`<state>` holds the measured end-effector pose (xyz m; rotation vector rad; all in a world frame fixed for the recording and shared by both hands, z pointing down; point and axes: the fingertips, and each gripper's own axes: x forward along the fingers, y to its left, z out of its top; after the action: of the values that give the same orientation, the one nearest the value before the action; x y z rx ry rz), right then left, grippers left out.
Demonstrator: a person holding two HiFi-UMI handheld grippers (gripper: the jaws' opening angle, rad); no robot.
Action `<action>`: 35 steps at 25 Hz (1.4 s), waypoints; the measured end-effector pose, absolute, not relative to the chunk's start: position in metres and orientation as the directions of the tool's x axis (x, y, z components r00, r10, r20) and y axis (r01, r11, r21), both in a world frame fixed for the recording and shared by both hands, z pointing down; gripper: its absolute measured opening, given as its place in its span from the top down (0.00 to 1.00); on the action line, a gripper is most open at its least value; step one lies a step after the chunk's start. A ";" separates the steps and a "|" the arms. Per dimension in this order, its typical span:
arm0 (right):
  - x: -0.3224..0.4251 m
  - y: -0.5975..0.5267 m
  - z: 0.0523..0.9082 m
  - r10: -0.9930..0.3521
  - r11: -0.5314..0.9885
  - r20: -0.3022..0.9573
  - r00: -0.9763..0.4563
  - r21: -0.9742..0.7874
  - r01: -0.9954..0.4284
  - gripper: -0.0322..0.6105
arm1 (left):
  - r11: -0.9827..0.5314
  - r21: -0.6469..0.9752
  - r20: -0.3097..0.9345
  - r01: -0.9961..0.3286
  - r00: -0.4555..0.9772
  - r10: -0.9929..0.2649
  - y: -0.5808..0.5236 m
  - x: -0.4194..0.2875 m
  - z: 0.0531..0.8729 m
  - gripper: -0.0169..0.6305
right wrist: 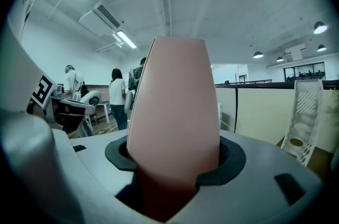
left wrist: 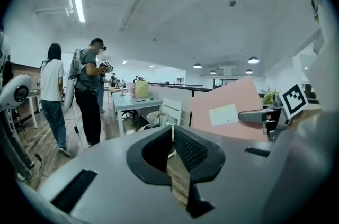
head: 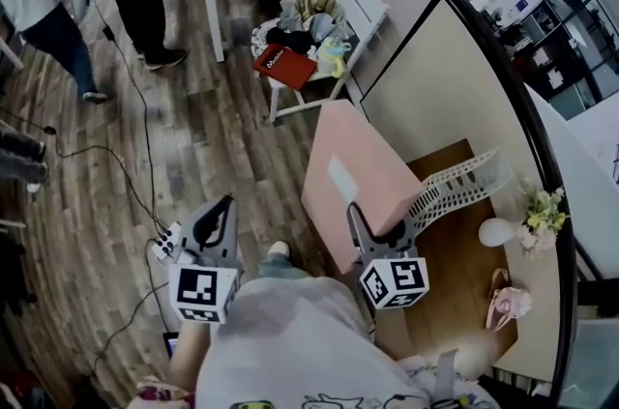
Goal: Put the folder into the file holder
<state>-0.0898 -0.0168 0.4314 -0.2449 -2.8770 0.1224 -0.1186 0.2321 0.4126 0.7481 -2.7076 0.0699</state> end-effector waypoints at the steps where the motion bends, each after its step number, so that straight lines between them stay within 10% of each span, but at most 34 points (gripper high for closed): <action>1: -0.093 -0.020 0.431 0.164 0.984 0.240 -0.957 -0.105 0.142 0.53 | 0.852 0.039 0.328 -0.522 -0.799 -0.505 0.227 -0.126 0.412 0.95; 35: -0.061 -0.045 0.415 -0.626 0.719 0.224 -0.747 -0.205 -0.664 0.53 | -0.019 0.072 0.339 -0.997 0.043 -0.940 0.029 -0.237 0.416 0.95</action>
<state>-0.0608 -0.0448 0.4152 1.0491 -2.7832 0.4125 -0.2369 0.0289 0.4160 2.0361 -1.9722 0.2829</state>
